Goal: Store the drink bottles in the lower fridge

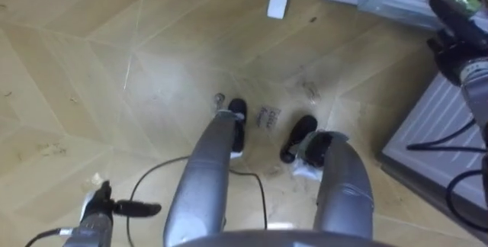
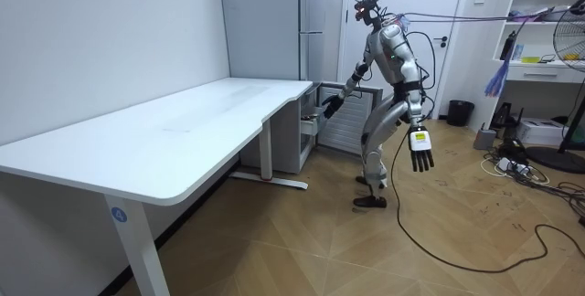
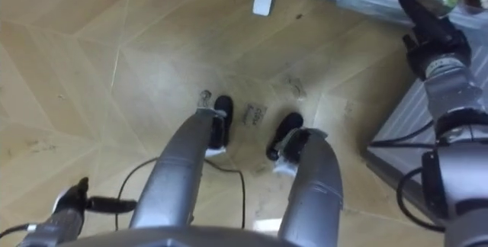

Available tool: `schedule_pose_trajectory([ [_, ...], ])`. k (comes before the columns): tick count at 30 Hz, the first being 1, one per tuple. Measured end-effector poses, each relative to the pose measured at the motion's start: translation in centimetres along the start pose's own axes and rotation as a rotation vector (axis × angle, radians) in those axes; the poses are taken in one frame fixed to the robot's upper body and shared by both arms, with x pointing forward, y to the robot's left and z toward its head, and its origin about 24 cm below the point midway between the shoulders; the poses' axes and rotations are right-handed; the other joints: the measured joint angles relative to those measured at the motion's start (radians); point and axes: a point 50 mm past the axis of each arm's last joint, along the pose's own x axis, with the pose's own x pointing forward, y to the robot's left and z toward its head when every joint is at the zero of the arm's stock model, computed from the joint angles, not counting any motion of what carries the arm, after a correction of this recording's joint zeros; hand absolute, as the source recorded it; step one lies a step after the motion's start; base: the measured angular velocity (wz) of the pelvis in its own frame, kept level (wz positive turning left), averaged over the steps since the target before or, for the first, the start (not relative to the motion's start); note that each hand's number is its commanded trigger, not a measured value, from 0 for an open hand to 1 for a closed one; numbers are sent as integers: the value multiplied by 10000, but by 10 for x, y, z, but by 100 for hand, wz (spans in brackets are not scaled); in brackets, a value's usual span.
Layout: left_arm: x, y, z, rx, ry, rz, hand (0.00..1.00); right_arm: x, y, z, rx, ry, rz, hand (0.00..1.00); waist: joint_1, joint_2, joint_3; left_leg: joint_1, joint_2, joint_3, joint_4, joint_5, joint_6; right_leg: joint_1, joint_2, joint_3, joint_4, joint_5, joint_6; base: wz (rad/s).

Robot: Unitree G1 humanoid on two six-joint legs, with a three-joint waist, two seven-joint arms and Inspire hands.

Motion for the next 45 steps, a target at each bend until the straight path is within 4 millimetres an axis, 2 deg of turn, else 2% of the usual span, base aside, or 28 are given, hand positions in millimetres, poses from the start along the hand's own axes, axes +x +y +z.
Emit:
schedule_pose_trajectory([
  [3, -2, 3, 3, -51, -371, -14, 0, 1, 13, 4, 269, -153, -189, 0, 4, -41, 11, -153, -40, 19, -134, 163, 74, -186, -148, -108, 24, 58, -67, 3],
  [5, -3, 6, 7, -39, -609, 106, 0, 1, 21, 7, 383, -230, -256, 0, 2, -57, 10, -238, -46, 19, -221, 287, 35, -307, -164, -119, 21, 74, -95, 2],
  [9, -3, 11, 6, -162, -735, 246, 0, 3, 46, 16, 352, -372, -451, 0, -10, -99, 16, -222, -186, -27, -590, 584, -79, -274, -687, -689, 38, 123, -193, 5],
  [11, -3, 15, 5, -243, -712, 343, 0, 4, 57, 22, 299, -507, -374, 0, -7, -109, 22, -217, -188, -59, -734, 745, -158, -248, -837, -951, 37, 151, -296, 16],
  [14, -3, 23, 4, -343, -669, 503, 0, 4, 64, 28, 254, -651, -316, 0, 36, -137, 35, -199, -183, -260, -868, 890, -311, -126, -886, -1251, 58, 100, -494, 22],
  [19, -6, 23, -6, -351, -499, 472, 0, 3, 81, 35, 237, -878, -38, 0, 78, -184, 51, -219, 14, -308, -904, 989, -474, -93, -916, -1616, 149, -6, -758, 7],
  [26, -7, 22, -6, -425, -717, 444, 0, -2, 109, 48, -91, -1422, 662, 0, 93, -195, 58, -220, -11, -390, -933, 1024, -534, -95, -980, -1727, 256, -106, -901, 4],
  [28, -9, 23, -4, -557, -966, 607, 0, -9, 131, 60, -89, -1963, 1453, 0, 93, -200, 55, -198, -28, -387, -925, 1022, -532, -75, -1008, -1727, 269, -119, -887, 0],
  [35, -10, 24, -6, -548, -1037, 866, 0, -10, 128, 60, -433, -2129, 813, 0, 106, -211, 53, -216, -157, -538, -873, 1021, -525, -22, -1040, -1751, 332, -171, -779, 6],
  [45, -12, 21, -11, -354, -914, 837, 0, -11, 128, 62, -802, -2381, 244, 0, 161, -208, 51, -205, -181, -609, -761, 1036, -554, 18, -1077, -1764, 496, -266, -812, 1],
])
